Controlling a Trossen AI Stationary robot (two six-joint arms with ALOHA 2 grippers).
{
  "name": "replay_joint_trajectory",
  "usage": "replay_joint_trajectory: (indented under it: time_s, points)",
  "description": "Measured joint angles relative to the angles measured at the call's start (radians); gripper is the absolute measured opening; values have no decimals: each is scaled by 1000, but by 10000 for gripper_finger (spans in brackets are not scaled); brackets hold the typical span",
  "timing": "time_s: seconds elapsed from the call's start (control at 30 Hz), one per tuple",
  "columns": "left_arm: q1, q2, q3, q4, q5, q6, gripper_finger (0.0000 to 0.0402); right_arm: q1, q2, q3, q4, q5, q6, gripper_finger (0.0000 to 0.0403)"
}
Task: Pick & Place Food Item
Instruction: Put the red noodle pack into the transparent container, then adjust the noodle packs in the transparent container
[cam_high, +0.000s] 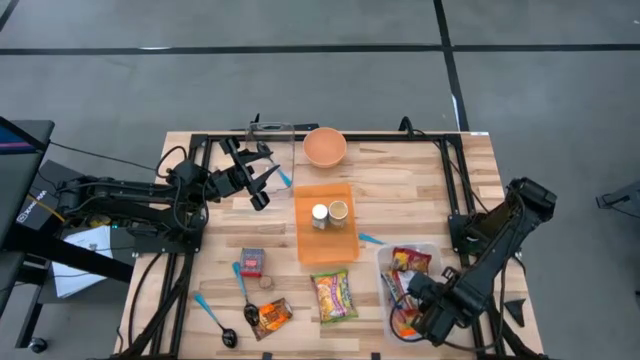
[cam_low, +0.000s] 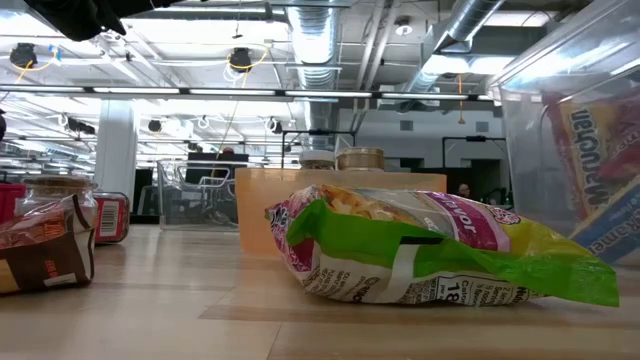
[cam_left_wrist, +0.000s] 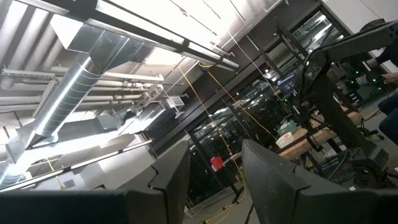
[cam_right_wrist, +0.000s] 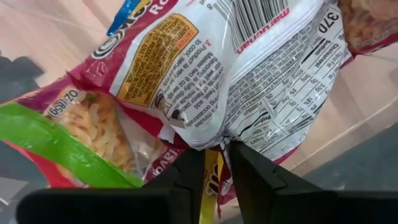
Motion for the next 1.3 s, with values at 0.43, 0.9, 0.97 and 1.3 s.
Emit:
replay_joint_trajectory:
  time_s: [0.43,0.9,0.97,1.3]
  points:
    - [0,0,0,-5,0,0,140,48,-66,96,-32,158,126,73]
    - [0,0,0,-6,0,0,140,61,-44,93,155,19,168,35]
    - [0,0,0,-6,0,0,140,62,-44,93,151,7,193,12]
    - [0,0,0,-15,0,2,140,58,43,94,163,-110,140,2]
